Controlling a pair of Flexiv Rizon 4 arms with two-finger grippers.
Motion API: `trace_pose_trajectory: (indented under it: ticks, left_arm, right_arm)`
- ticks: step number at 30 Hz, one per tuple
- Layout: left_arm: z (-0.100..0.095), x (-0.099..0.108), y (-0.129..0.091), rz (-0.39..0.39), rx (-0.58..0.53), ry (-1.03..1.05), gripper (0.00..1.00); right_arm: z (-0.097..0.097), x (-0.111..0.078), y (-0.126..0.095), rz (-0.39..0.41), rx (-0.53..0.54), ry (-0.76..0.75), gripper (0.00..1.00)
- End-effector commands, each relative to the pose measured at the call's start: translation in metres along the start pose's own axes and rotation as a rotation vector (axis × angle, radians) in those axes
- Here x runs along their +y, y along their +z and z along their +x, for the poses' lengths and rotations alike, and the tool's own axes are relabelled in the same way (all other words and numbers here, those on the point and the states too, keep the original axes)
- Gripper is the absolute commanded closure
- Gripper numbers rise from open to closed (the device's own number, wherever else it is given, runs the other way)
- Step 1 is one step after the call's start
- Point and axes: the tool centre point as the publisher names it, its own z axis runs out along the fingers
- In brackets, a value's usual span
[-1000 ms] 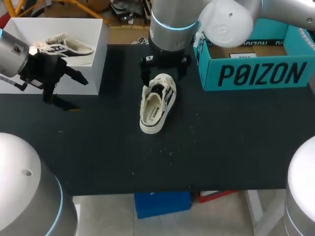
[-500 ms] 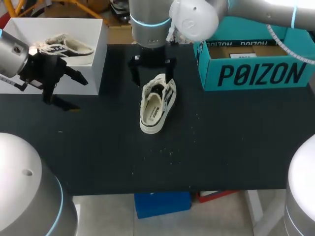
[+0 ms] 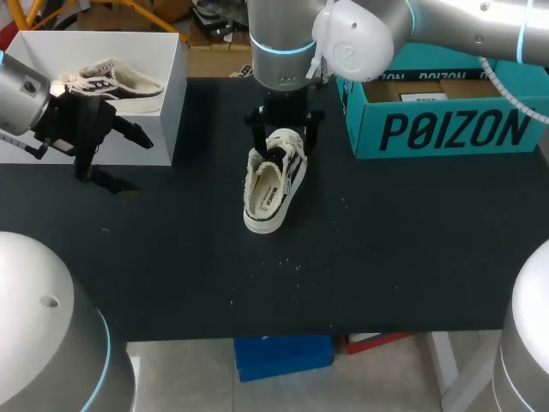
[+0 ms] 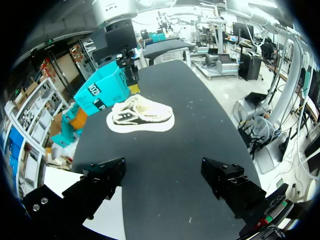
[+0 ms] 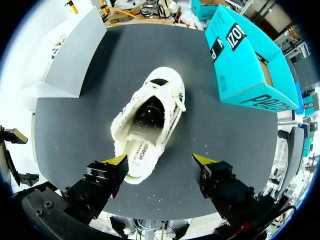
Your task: Take the shoe out of the shoebox, open the shoe tongue, remove and reinsert the insole, then place the shoe into the shoebox
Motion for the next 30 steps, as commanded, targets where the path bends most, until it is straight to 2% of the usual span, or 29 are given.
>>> trace_pose_trajectory:
  ticks: [1, 5, 8, 22, 24, 25, 26, 27, 28, 29, 30]
  left_arm:
    - [0.001, 0.001, 0.001, 0.000, -0.005, 0.003, 0.00]
    - [0.001, 0.001, 0.001, 0.000, -0.005, 0.003, 0.00]
    - [0.001, 0.001, 0.001, 0.000, -0.005, 0.003, 0.00]
    - [0.001, 0.001, 0.001, 0.000, -0.005, 0.003, 0.00]
    - [0.001, 0.001, 0.001, 0.000, -0.005, 0.003, 0.00]
    - [0.001, 0.001, 0.001, 0.000, -0.005, 0.003, 0.00]
    - [0.001, 0.001, 0.001, 0.000, -0.005, 0.003, 0.00]
    - [0.001, 0.001, 0.001, 0.000, -0.005, 0.003, 0.00]
    - [0.001, 0.001, 0.001, 0.000, -0.005, 0.003, 0.00]
    - [0.001, 0.001, 0.001, 0.000, -0.005, 0.003, 0.00]
    - [0.001, 0.001, 0.001, 0.000, -0.005, 0.003, 0.00]
  right_arm:
    - [-0.007, 0.010, 0.014, 0.015, 0.013, -0.004, 0.20]
    - [-0.013, 0.015, 0.028, 0.023, 0.012, -0.016, 0.14]
    - [-0.015, 0.018, 0.037, 0.025, 0.014, -0.019, 0.20]
    - [-0.025, 0.012, 0.089, 0.026, 0.010, 0.014, 0.23]
    - [-0.020, 0.013, 0.091, 0.019, 0.008, 0.024, 0.25]
    - [-0.019, 0.014, 0.094, 0.018, 0.007, 0.027, 0.28]
    - [-0.019, 0.014, 0.097, 0.019, 0.006, 0.028, 0.36]
    - [-0.018, 0.014, 0.100, 0.019, 0.004, 0.031, 0.51]
    - [-0.018, 0.014, 0.102, 0.018, 0.001, 0.038, 0.55]
    - [-0.017, 0.014, 0.103, 0.012, -0.002, 0.050, 0.71]
    - [-0.017, 0.014, 0.104, 0.008, -0.002, 0.055, 1.00]
